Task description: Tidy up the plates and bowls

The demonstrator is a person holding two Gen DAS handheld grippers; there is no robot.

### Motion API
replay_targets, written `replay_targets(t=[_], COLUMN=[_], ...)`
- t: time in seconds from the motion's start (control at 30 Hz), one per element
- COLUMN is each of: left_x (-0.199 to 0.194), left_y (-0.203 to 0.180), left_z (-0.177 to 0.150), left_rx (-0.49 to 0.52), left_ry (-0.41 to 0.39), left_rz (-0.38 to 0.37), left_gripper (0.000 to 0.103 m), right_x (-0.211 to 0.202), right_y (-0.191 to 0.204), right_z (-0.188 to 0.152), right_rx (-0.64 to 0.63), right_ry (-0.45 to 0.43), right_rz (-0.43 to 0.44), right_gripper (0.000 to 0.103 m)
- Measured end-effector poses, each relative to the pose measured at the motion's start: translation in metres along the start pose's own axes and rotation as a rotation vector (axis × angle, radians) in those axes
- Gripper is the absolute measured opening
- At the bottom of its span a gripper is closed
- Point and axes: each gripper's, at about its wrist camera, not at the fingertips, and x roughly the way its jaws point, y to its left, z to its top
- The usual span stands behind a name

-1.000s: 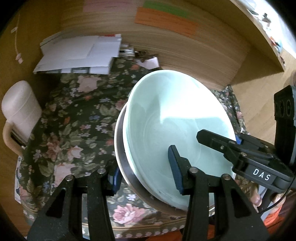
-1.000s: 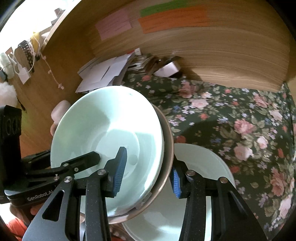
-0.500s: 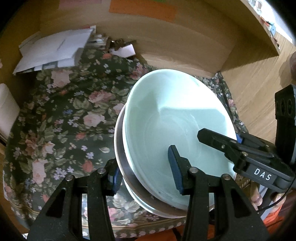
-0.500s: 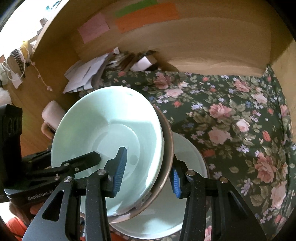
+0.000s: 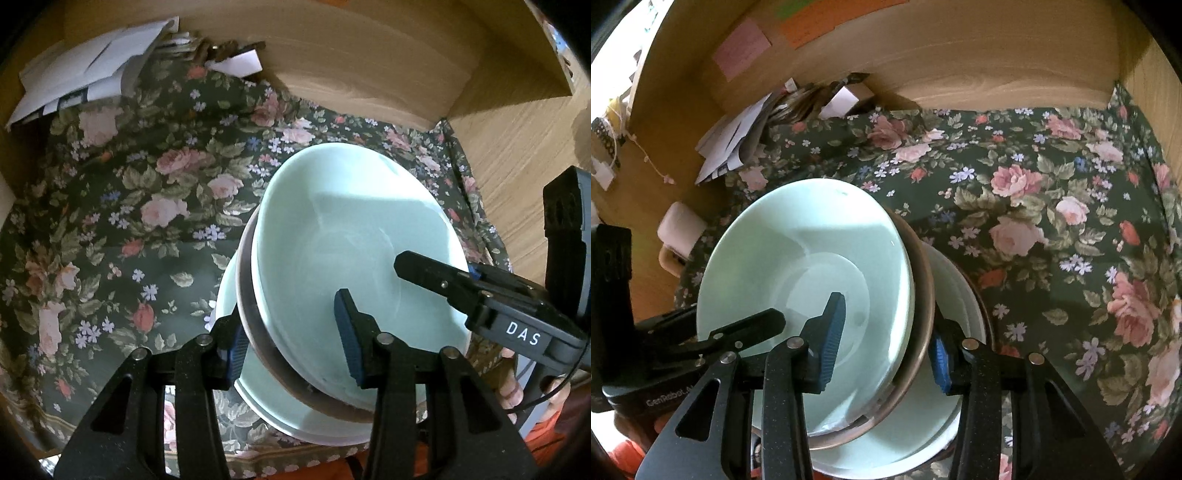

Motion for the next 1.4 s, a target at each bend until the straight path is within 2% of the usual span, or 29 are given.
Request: replay_targets(t=[0.13,0.2,0.3,0.43,0.6,0.7,0.83,0.93,1.0,1.13,1.17,1.4], left_x=[0.001,0.0,-0.012,-0.03,-0.074,-0.104,-0.139,-0.156,-0.168,-0.186,-0.188,-0.199], left_y=[0.001,0.004,0.007,0.012,0.001,-0.011,-0.026,-0.033,-0.035,-0.041,-0.042,-0.045], left_z=[0.0,-0.001,0.002,0.006,0.005,0.001,-0.009,-0.017,-0.024,-0.036,-0.039,-0.054], left_rx=[0.005,0.004,0.003,-0.021,0.011,0.046,0.087,0.096,0.099,0.12,0.123,0.124], left_ry=[-0.004,-0.011,-0.071,-0.121,-0.27,-0.383,-0.521,-0.593,-0.644,-0.718,-0.728,-0.783], left_rz=[-0.008,-0.024,0.015,0.017,0.042,0.061,0.087,0.085,0.082,0.079,0.081,0.085], left_gripper=[0.044,0.044,0.044,0.044,0.046,0.053,0.056,0.062,0.071,0.082,0.086,0.097], right_x=[-0.002,-0.011,-0.026,-0.049,-0.089,-0.111,-0.137,-0.153,-0.162,-0.173,-0.175,-0.182], right_y=[0.001,0.002,0.008,0.018,0.04,0.053,0.066,0.072,0.075,0.081,0.082,0.085], right_z=[-0.001,0.001,0.004,0.008,0.006,0.0,-0.008,-0.015,-0.02,-0.029,-0.031,-0.043], right_rx=[-0.03,-0.055,-0.085,-0.113,-0.165,-0.193,-0.22,-0.234,-0.244,-0.265,-0.271,-0.278], right_ry=[-0.012,-0.051,-0.099,-0.166,-0.286,-0.364,-0.458,-0.515,-0.553,-0.596,-0.608,-0.659], right_rz=[-0.009,-0.037,-0.075,-0.077,-0.061,-0.052,-0.04,-0.032,-0.033,-0.027,-0.029,-0.048], right_gripper=[0.038,0.039,0.039,0.039,0.04,0.049,0.056,0.064,0.071,0.077,0.081,0.096])
